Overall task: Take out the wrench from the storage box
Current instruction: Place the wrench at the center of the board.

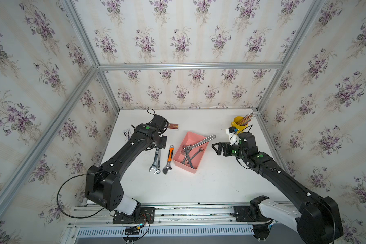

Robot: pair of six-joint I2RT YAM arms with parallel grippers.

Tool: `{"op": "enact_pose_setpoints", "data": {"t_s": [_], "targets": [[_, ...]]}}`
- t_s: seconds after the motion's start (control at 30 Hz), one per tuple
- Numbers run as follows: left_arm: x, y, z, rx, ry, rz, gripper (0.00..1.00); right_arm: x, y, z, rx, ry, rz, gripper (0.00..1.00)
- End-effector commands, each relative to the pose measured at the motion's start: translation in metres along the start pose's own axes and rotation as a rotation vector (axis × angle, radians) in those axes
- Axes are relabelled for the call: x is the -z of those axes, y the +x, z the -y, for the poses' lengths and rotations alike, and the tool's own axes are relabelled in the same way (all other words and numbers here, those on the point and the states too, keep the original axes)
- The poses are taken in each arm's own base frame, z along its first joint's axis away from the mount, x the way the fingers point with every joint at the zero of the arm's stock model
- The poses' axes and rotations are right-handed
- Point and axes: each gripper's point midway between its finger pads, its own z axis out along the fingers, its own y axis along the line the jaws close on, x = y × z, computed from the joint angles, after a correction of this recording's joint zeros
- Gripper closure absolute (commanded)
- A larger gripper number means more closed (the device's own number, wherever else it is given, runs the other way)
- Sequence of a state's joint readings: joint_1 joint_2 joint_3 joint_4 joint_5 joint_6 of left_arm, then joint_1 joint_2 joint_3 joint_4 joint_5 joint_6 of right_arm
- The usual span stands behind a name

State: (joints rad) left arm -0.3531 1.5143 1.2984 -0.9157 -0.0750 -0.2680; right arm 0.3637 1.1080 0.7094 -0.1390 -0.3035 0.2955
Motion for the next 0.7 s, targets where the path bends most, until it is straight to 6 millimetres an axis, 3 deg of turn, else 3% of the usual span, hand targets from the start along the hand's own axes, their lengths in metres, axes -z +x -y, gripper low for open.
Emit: {"op": "enact_pose_setpoints", "data": {"t_s": [0.0, 0.23, 0.67], "targets": [[-0.010, -0.002, -0.014, -0.036, 0.004, 0.015, 0.93, 0.000, -0.007, -0.003, -0.001, -0.008, 0.023, 0.01], [-0.050, 0.005, -0.041, 0.005, -0.017, -0.066, 0.92, -0.001, -0.005, -0.002, -0.001, -0.004, 0.017, 0.01], [-0.115, 0.013, -0.059, 0.037, -0.040, -0.183, 0.91, -0.006, -0.005, 0.002, -0.003, 0.010, 0.013, 0.01]]}}
